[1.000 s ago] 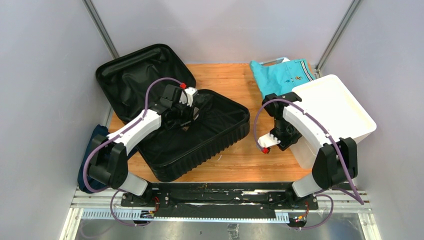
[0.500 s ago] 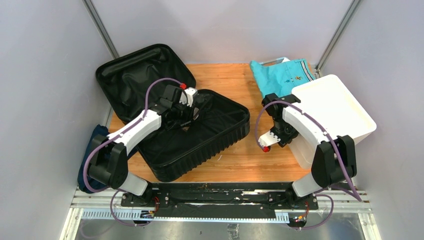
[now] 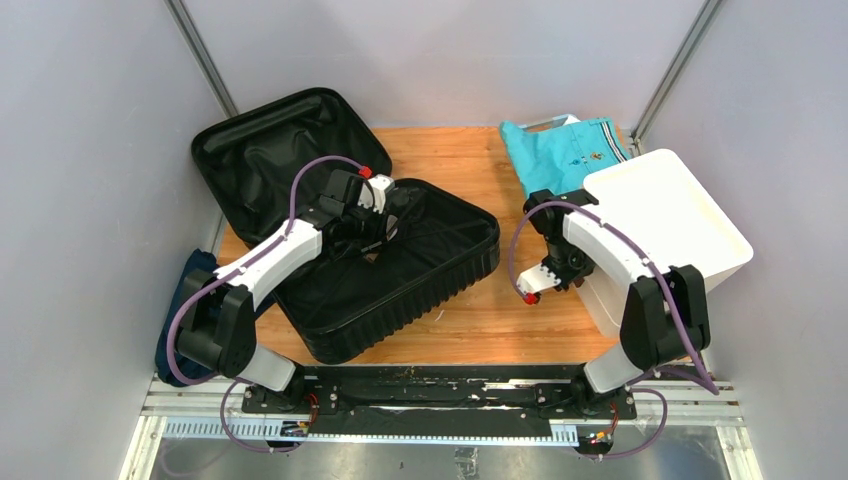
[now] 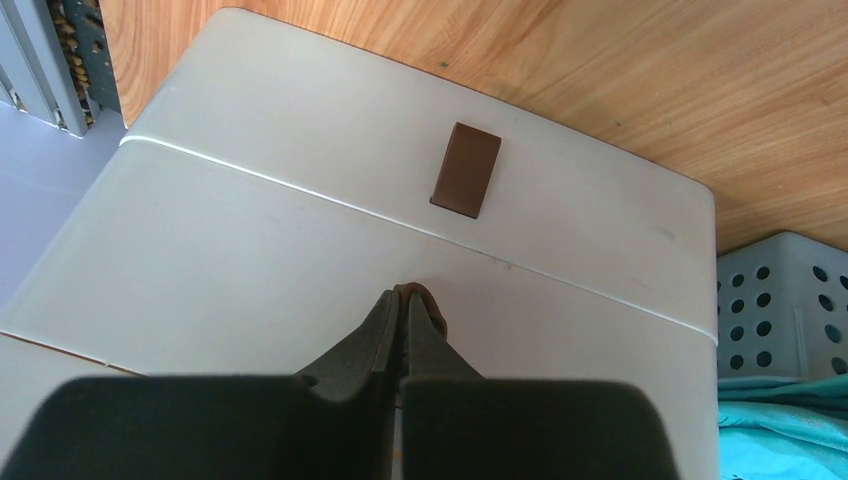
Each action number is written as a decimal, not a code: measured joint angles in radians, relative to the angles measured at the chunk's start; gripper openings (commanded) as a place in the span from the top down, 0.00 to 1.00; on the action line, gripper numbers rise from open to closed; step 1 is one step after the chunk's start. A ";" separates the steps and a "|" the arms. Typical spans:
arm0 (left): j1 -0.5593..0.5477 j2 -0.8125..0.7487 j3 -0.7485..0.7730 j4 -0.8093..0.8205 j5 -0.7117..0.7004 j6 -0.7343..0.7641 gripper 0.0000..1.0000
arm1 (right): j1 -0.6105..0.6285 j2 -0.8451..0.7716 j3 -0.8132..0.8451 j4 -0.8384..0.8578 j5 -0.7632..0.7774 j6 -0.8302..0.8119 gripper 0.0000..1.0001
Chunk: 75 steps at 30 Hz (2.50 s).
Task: Open, take out, and arrange the luggage
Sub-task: Open the drawer in the storage box, then place the personal item in the drawer.
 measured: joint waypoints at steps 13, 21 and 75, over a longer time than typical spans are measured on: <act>0.000 0.000 0.000 -0.001 0.000 0.000 1.00 | 0.149 0.003 0.081 -0.032 -0.068 0.161 1.00; 0.001 -0.001 0.000 -0.002 0.000 0.001 1.00 | 0.225 0.003 0.092 -0.055 -0.154 0.237 1.00; 0.146 -0.218 0.020 0.195 0.049 -0.461 1.00 | 0.082 0.001 0.678 0.241 -1.228 0.925 0.41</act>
